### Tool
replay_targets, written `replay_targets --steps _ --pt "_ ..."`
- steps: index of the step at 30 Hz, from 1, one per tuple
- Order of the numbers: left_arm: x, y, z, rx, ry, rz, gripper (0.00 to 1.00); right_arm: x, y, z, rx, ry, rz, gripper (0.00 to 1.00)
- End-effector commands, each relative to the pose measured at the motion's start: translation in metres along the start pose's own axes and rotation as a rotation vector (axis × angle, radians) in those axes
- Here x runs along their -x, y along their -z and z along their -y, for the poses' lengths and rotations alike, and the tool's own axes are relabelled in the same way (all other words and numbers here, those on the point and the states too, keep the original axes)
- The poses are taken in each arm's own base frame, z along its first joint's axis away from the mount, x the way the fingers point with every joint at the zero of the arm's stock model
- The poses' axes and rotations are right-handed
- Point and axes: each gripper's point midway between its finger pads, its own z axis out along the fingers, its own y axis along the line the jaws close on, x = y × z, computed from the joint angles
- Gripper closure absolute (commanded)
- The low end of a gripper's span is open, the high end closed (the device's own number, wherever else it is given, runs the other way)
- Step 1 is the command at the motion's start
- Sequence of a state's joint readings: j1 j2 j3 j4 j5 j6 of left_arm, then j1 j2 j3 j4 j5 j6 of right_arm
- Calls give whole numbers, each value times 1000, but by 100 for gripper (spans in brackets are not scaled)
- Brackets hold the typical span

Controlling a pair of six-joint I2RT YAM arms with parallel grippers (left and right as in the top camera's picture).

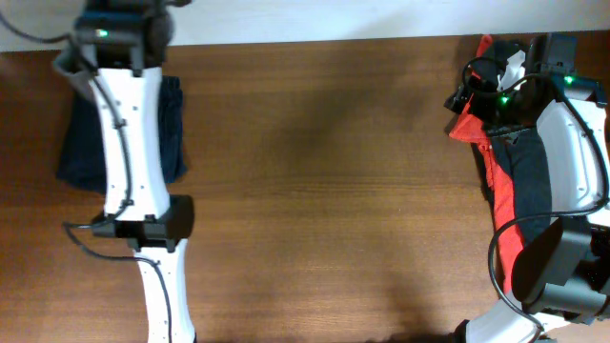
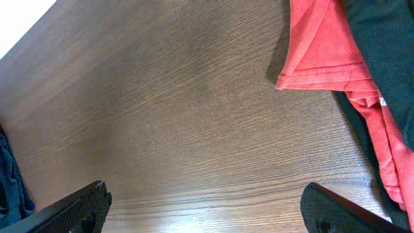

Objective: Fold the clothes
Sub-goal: 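Carry the shorts left and place them on the navy garment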

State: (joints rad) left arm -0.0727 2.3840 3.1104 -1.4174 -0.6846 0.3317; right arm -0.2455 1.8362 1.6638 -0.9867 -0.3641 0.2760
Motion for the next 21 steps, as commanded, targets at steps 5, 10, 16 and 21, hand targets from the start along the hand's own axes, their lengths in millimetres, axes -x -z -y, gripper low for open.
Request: replay_targets --steps 5,10,16,21 --pt "-33 -35 -70 12 -27 -48 100 4 1 0 1 12 12 1" --pt "-63 -67 -89 -34 9 -108 100 3 1 0 1 12 11 1" --pt "-86 -106 -93 -103 51 -137 100 -1 1 1 -4 6 -5 1" --pt "-113 -133 -86 -151 56 -207 100 -1 1 1 -4 5 -5 1"
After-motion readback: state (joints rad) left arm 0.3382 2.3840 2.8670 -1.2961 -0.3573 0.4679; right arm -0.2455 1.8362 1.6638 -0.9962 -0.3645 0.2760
